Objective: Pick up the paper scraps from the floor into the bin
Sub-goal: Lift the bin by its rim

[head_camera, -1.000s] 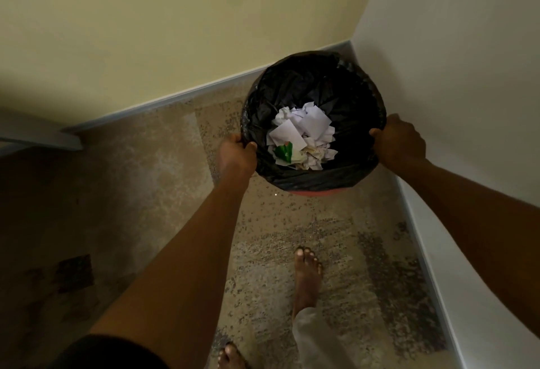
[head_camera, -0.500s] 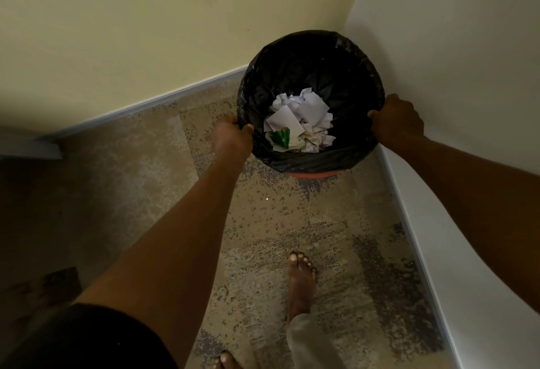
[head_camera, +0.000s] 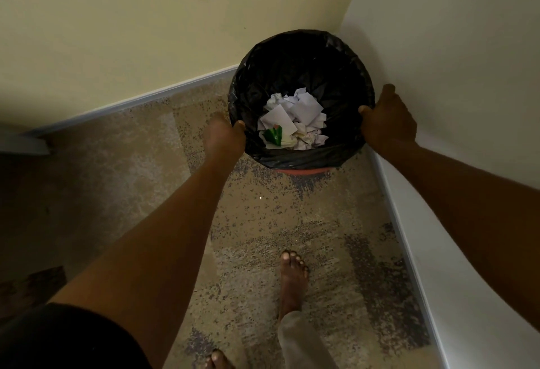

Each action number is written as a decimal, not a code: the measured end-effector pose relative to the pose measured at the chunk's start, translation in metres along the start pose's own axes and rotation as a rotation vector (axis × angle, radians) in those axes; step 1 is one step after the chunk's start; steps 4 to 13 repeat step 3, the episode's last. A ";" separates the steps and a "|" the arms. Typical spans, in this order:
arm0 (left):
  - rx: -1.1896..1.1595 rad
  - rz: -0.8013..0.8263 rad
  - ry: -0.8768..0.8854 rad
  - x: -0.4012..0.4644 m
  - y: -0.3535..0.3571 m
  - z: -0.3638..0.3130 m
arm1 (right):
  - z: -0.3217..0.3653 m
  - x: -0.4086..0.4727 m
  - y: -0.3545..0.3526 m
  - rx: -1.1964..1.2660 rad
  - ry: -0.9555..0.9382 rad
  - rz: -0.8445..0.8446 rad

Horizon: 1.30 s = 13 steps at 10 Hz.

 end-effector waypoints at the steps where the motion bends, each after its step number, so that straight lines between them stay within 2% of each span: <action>1: 0.158 -0.073 0.140 -0.021 -0.006 -0.006 | 0.012 -0.021 -0.003 -0.080 -0.118 -0.081; 2: 0.407 -0.041 0.458 -0.065 0.007 -0.015 | 0.029 -0.065 0.009 -0.211 -0.287 -0.039; 3: 0.523 0.057 0.611 -0.092 0.027 -0.013 | 0.040 -0.093 0.032 -0.252 -0.365 0.051; 13: 0.523 0.057 0.611 -0.092 0.027 -0.013 | 0.040 -0.093 0.032 -0.252 -0.365 0.051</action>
Point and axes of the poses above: each hand's wrist, its own x-axis towards the middle knuckle, its own y-axis out of the palm, z = x × y, the point moved 9 cm from there along x, towards the middle knuckle, and after that the axes turned 2 degrees about -y, right-handed, at the moved point
